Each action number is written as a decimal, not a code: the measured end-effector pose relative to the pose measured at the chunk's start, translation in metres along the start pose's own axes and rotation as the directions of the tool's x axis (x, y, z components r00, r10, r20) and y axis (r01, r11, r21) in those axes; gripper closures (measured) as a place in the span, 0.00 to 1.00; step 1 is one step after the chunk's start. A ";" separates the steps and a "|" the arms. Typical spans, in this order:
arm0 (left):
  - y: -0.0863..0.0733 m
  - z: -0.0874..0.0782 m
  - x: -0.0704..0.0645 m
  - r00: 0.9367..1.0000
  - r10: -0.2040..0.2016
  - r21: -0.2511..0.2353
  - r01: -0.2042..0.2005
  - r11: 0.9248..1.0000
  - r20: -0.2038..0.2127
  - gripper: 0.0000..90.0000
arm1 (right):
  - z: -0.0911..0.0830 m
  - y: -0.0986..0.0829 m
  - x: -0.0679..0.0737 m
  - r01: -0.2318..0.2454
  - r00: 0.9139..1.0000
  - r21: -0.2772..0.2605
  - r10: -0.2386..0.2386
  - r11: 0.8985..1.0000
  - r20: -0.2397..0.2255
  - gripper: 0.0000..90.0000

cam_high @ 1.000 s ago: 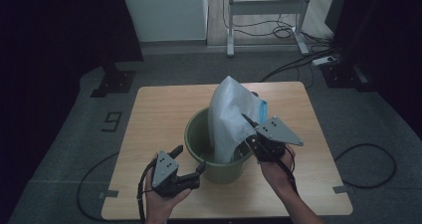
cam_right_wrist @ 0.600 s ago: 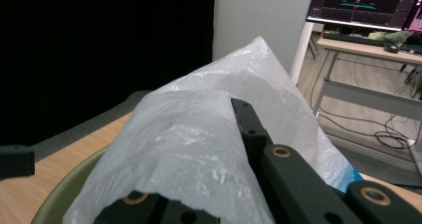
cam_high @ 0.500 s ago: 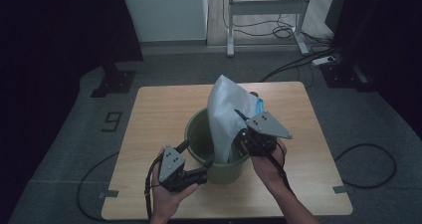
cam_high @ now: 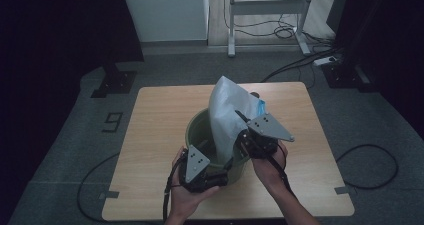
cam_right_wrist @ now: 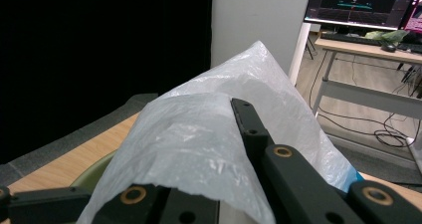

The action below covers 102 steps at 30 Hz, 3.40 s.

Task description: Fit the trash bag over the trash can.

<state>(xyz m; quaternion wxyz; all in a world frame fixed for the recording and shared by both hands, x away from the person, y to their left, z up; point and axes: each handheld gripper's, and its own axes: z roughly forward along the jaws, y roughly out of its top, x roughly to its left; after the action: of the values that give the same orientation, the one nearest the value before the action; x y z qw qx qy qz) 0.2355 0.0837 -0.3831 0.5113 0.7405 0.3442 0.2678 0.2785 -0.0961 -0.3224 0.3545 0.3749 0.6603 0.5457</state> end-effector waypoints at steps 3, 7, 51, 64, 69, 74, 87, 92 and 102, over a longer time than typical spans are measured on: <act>0.001 0.004 -0.002 1.000 0.002 0.004 -0.001 1.000 -0.025 0.17 | -0.001 0.000 -0.001 -0.004 1.000 -0.002 0.004 1.000 -0.001 0.97; 0.002 0.008 -0.001 0.998 0.002 -0.006 -0.002 1.000 -0.070 0.45 | -0.005 -0.002 0.001 -0.004 1.000 -0.003 0.003 1.000 -0.017 0.95; -0.006 -0.022 0.072 0.973 -0.224 -0.140 0.215 0.966 -0.049 1.00 | -0.059 -0.155 -0.019 -0.095 0.994 0.031 0.093 0.995 0.062 0.42; -0.008 -0.021 0.070 0.980 -0.198 -0.120 0.195 0.973 -0.014 1.00 | -0.059 -0.130 -0.039 -0.085 0.984 -0.069 0.095 0.994 0.154 0.98; -0.011 -0.023 0.065 0.984 -0.175 -0.100 0.176 0.979 0.027 1.00 | -0.064 -0.095 -0.049 -0.101 0.979 -0.163 0.127 0.981 0.159 0.98; -0.019 -0.026 0.059 0.983 -0.152 -0.073 0.159 0.984 0.098 0.91 | -0.063 -0.059 -0.045 -0.070 0.987 -0.237 0.102 0.969 0.128 0.98; -0.012 -0.057 0.066 0.982 -0.134 -0.107 0.148 0.983 0.134 0.39 | -0.054 -0.067 -0.033 -0.008 0.996 -0.210 0.027 0.978 0.087 0.98; -0.003 -0.054 0.075 0.982 -0.157 -0.123 0.170 0.978 0.103 0.40 | -0.058 -0.076 -0.030 0.003 0.998 -0.196 0.011 0.981 0.068 0.98; 0.008 -0.036 0.079 0.980 -0.172 -0.103 0.182 0.978 0.103 0.40 | -0.064 -0.097 -0.029 0.021 0.998 -0.149 -0.011 0.989 0.068 0.98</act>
<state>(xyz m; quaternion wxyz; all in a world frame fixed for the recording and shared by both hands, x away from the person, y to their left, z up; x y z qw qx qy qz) 0.2596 0.1647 -0.3599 0.5895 0.6888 0.3688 0.2050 0.2255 -0.1628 -0.4068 0.4080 0.3600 0.6082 0.5780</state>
